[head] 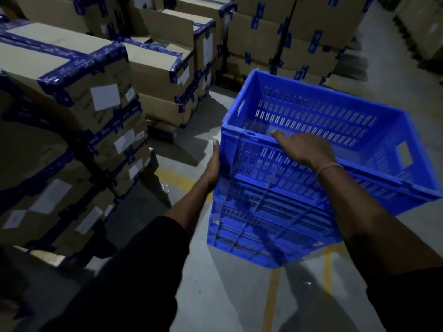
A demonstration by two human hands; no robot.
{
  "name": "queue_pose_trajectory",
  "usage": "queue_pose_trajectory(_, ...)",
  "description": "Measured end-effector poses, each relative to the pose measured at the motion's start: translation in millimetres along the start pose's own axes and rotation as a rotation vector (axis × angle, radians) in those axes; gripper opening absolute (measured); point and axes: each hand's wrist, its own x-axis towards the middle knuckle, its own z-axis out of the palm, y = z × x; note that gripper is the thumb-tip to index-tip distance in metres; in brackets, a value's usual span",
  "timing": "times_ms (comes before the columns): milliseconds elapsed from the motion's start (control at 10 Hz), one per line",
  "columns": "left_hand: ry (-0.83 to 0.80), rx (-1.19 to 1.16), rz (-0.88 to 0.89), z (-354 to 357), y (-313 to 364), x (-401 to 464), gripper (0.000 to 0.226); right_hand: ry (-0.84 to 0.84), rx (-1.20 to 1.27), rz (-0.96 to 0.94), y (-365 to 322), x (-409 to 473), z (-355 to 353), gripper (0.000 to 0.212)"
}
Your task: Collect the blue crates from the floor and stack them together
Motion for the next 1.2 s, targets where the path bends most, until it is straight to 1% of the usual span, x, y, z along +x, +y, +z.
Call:
queue_pose_trajectory(100,-0.126,0.227,-0.009,-26,16,7,0.077,0.024,0.02,0.006,-3,2,0,0.091)
queue_pose_trajectory(200,0.15,0.2,0.076,-41,36,17,0.095,0.052,0.029,0.017,-2,-1,-1,0.092)
queue_pose_trajectory(300,0.451,0.681,0.521,-10,75,15,0.075,0.087,0.027,0.041,-2,-3,-1,0.093)
queue_pose_trajectory(400,0.275,1.309,0.685,26,89,20,0.08,0.155,0.005,0.059,-7,-10,-5,0.091)
queue_pose_trajectory(500,0.232,1.449,0.563,31,83,23,0.098,0.215,0.017,0.02,9,-25,-4,0.083)
queue_pose_trajectory(600,0.174,1.443,0.573,25,86,22,0.104,0.243,-0.039,0.081,61,-53,1,0.092)
queue_pose_trajectory(700,0.103,1.456,0.525,23,90,20,0.106,0.263,-0.085,0.267,130,-82,-1,0.103)
queue_pose_trajectory(800,0.107,1.514,0.497,28,96,12,0.109,0.243,-0.013,0.38,180,-102,-1,0.109)
queue_pose_trajectory(900,0.143,1.559,0.43,36,104,1,0.109,0.219,0.052,0.366,193,-108,-3,0.112)
queue_pose_trajectory(1000,0.065,1.541,0.366,30,110,2,0.104,0.151,0.106,0.329,193,-107,-8,0.111)
queue_pose_trajectory(1100,0.051,1.496,0.466,29,127,-9,0.107,0.133,0.178,0.289,196,-108,-23,0.105)
queue_pose_trajectory(1200,0.218,1.494,0.714,30,151,-21,0.093,0.269,0.193,0.235,200,-103,-47,0.108)
